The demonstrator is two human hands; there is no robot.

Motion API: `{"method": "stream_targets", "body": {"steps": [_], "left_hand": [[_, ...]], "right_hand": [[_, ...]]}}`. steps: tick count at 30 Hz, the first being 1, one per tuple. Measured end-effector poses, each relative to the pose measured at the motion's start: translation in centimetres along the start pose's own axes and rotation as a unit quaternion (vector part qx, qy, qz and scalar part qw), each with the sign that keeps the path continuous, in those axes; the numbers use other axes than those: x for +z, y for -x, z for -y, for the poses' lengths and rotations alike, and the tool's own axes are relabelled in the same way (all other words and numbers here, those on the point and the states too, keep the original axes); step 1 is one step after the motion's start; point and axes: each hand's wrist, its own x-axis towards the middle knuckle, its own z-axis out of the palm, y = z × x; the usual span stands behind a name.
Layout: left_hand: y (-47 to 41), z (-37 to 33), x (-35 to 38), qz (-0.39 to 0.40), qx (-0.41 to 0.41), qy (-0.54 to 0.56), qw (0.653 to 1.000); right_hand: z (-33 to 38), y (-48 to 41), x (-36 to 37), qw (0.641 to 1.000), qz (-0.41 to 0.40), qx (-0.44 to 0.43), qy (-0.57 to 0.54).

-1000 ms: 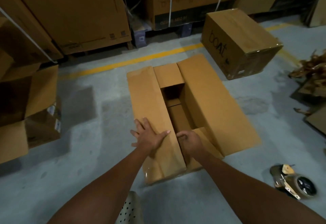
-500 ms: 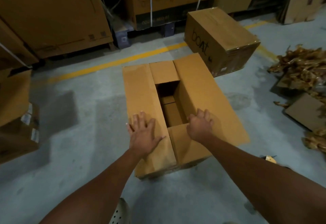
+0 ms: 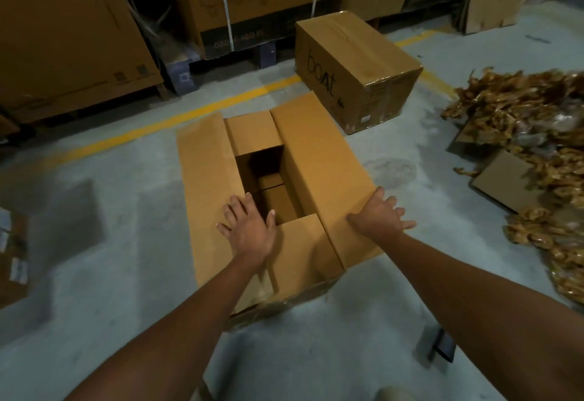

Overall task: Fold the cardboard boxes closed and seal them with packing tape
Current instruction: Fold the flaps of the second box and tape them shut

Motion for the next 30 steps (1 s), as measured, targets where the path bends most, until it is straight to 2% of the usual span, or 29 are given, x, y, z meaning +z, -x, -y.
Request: {"method": "stream_targets", "body": {"steps": [2, 4, 8, 11, 14, 17, 19, 21, 24, 30], "left_hand": [[-0.1, -0.4, -0.2, 0.018, -0.009, 0.007, 1.000], [-0.4, -0.6, -0.7, 0.035, -0.020, 0.025, 0.999], [-0.5, -0.4, -1.4, 0.046, -0.031, 0.057, 0.997], [-0.1, 0.3, -1.5, 0.047, -0.024, 0.062, 0.997], [0.6, 1.1, -1.7, 0.045, -0.012, 0.059, 0.997], [1.6, 2.0, -1.8, 0.055, -0.049, 0.045, 0.996], [2.2, 3.1, -1.7, 0.074, -0.095, 0.038, 0.992], [2.6, 4.3, -1.5, 0.111, -0.093, 0.010, 0.989], [3.4, 6.2, -1.1, 0.159, -0.064, -0.038, 0.984], [4.2, 7.2, -1.1, 0.148, -0.109, -0.009, 0.983]], "right_hand": [[-0.5, 0.2, -1.0, 1.000, 0.008, -0.002, -0.020], [-0.8, 0.9, -2.2, 0.999, -0.017, -0.030, -0.021], [0.3, 3.6, -4.9, 0.992, -0.065, -0.107, -0.021], [2.5, 6.8, -5.1, 0.977, -0.080, -0.196, 0.012], [4.9, 9.9, -2.8, 0.959, -0.054, -0.277, 0.008], [5.8, 11.6, 1.3, 0.950, 0.031, -0.311, -0.005], [5.6, 12.0, 4.6, 0.946, 0.112, -0.303, 0.031], [5.1, 12.0, 7.6, 0.932, 0.156, -0.311, 0.100], [4.8, 12.2, 9.6, 0.924, 0.161, -0.301, 0.170], [4.3, 12.1, 9.6, 0.915, 0.153, -0.307, 0.213]]}}
